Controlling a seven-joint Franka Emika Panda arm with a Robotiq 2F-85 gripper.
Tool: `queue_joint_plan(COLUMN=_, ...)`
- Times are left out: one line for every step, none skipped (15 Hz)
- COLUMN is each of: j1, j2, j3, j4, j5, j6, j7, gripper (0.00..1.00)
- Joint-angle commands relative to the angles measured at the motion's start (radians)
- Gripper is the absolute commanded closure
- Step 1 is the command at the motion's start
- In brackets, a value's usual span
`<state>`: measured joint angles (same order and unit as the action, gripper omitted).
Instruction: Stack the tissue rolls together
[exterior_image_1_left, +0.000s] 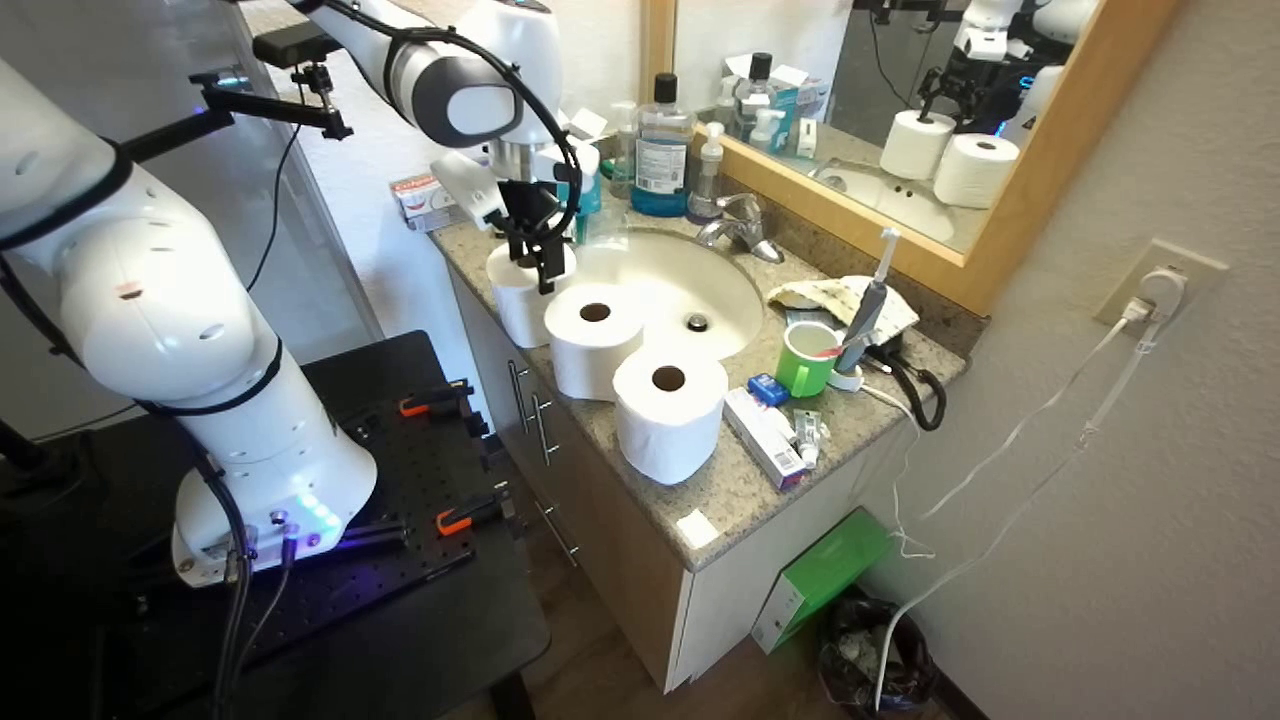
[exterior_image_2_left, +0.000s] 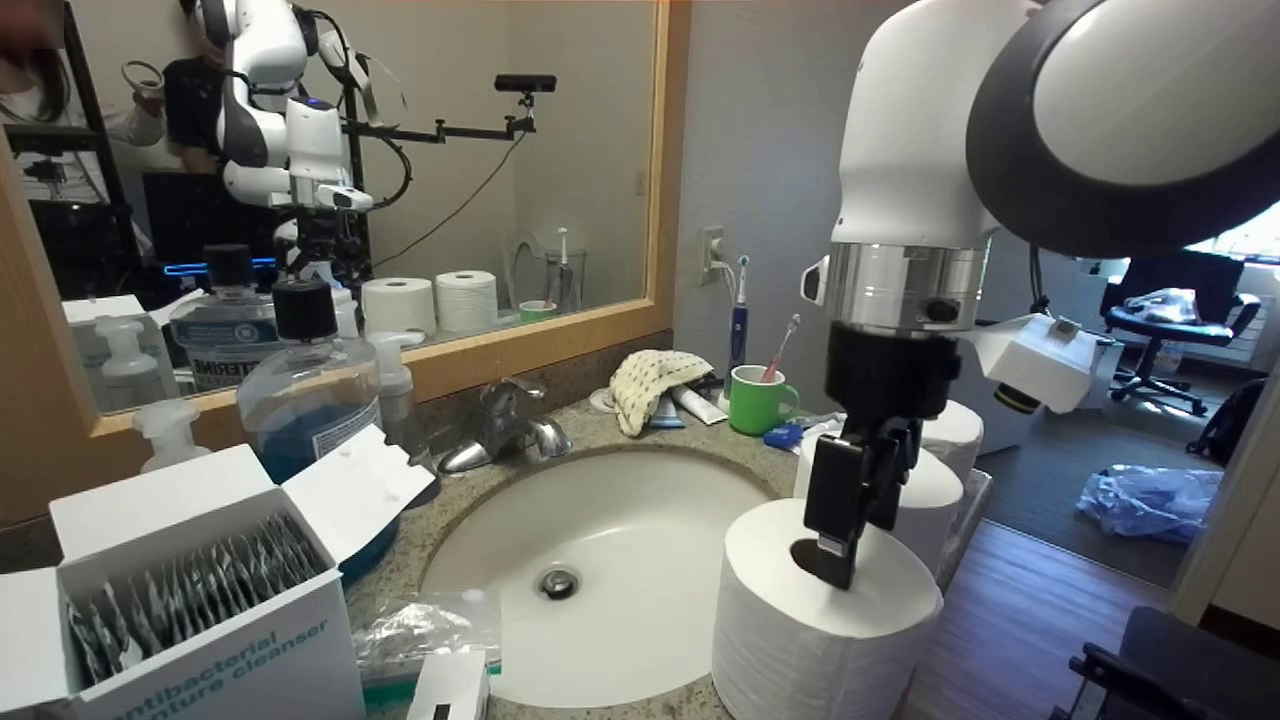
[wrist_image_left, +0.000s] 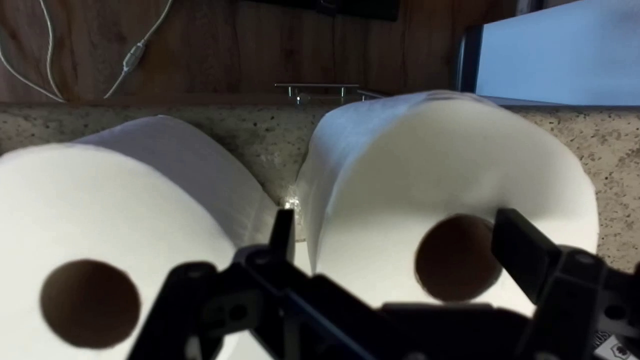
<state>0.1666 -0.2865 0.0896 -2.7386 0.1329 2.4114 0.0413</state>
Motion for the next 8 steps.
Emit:
queue_joint_plan(j1=-0.007, j2=0.015, j3=-0.012, j4=0.014, j5=0.024, j6=0.012, j7=-0.037, gripper=0.00)
queue_joint_plan(j1=-0.009, j2=0.011, j3=-0.015, j4=0.014, j5=0.024, j6=0.009, j7=-0.038, gripper=0.00)
queue_joint_plan(j1=-0.011, j2=0.007, j3=-0.018, j4=0.015, j5=0.023, j6=0.007, j7=-0.038, gripper=0.00)
queue_joint_plan(j1=-0.013, j2=0.006, j3=-0.021, j4=0.017, j5=0.021, j6=0.005, j7=-0.038, gripper=0.00)
queue_joint_plan(j1=-0.015, j2=0.005, j3=-0.023, j4=0.019, j5=0.020, j6=0.003, j7=-0.037, gripper=0.00)
queue_joint_plan(j1=-0.015, j2=0.008, j3=-0.026, j4=0.022, j5=0.021, j6=0.002, j7=-0.041, gripper=0.00)
queue_joint_plan(j1=-0.015, j2=0.015, j3=-0.029, j4=0.027, j5=0.021, j6=0.002, j7=-0.043, gripper=0.00)
queue_joint_plan(j1=-0.014, j2=0.021, j3=-0.032, j4=0.031, j5=0.022, j6=0.002, j7=-0.047, gripper=0.00)
